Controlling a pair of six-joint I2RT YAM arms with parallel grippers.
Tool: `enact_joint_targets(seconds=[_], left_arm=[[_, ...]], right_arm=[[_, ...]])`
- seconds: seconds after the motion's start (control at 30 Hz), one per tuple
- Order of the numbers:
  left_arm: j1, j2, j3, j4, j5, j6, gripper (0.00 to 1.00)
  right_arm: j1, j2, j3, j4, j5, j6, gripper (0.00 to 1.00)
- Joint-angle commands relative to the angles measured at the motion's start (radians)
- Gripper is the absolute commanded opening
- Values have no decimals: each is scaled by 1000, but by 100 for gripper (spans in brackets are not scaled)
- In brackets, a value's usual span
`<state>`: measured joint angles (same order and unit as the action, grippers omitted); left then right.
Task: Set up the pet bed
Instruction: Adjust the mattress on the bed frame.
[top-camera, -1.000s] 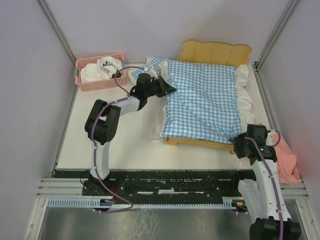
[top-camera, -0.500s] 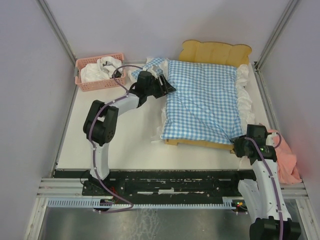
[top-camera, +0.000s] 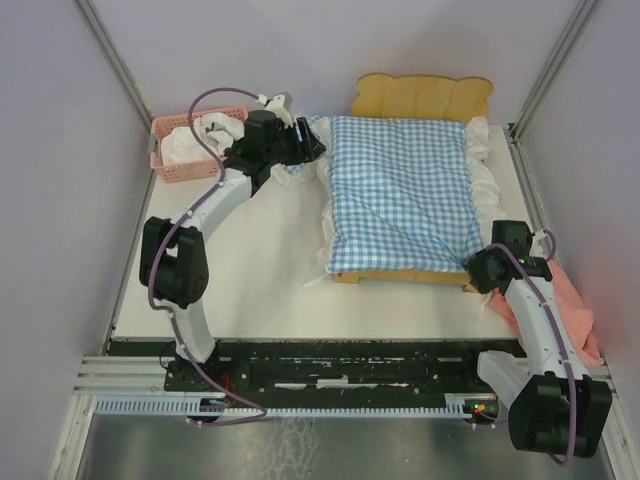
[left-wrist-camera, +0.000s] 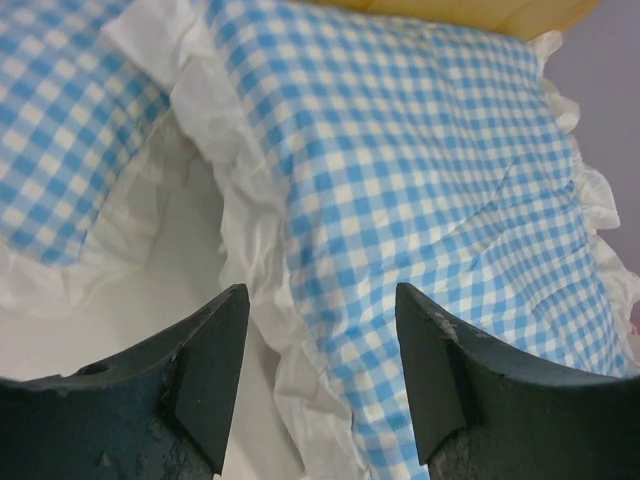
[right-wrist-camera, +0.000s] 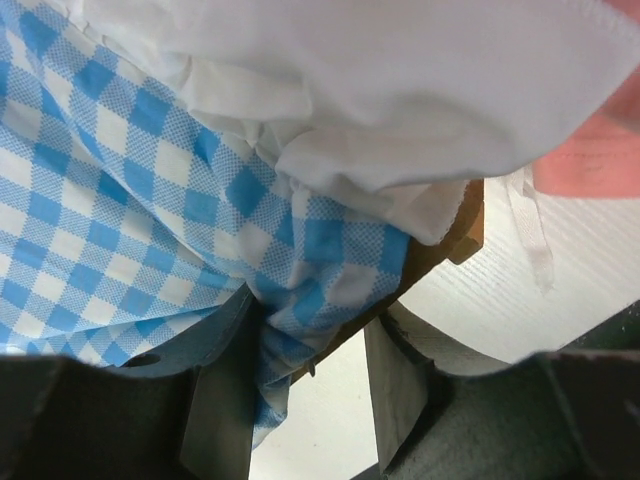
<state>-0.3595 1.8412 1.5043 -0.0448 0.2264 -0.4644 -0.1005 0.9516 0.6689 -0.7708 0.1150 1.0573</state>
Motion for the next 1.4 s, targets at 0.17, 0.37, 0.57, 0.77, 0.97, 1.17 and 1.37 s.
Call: enact_joint_targets(seconds=[0.17,0.37,0.57,0.77,0.97,1.17,1.37], left_arm=[[-9,156,208,139,46,242,65],[13,284,380,207,50,283,68],[76,471,614,310,266,204,74],[106,695,818,515,385,115,80],[105,795,873,728,395,-116,73],[93,538,441,791,284,-169,69],[91,322,64,779,202,-196,66]], right_arm=[[4,69,124,5,59,-258,70],[3,32,134,-95,74,-259,79],[4,-61,159,-168,66,-273,99],[3,-204,159,-183,-1,-272,99],[3,-296,132,-151,-121,-321,99],[2,-188,-14,61,-533,-74,99],[3,-239,-173,305,-636,81,99]])
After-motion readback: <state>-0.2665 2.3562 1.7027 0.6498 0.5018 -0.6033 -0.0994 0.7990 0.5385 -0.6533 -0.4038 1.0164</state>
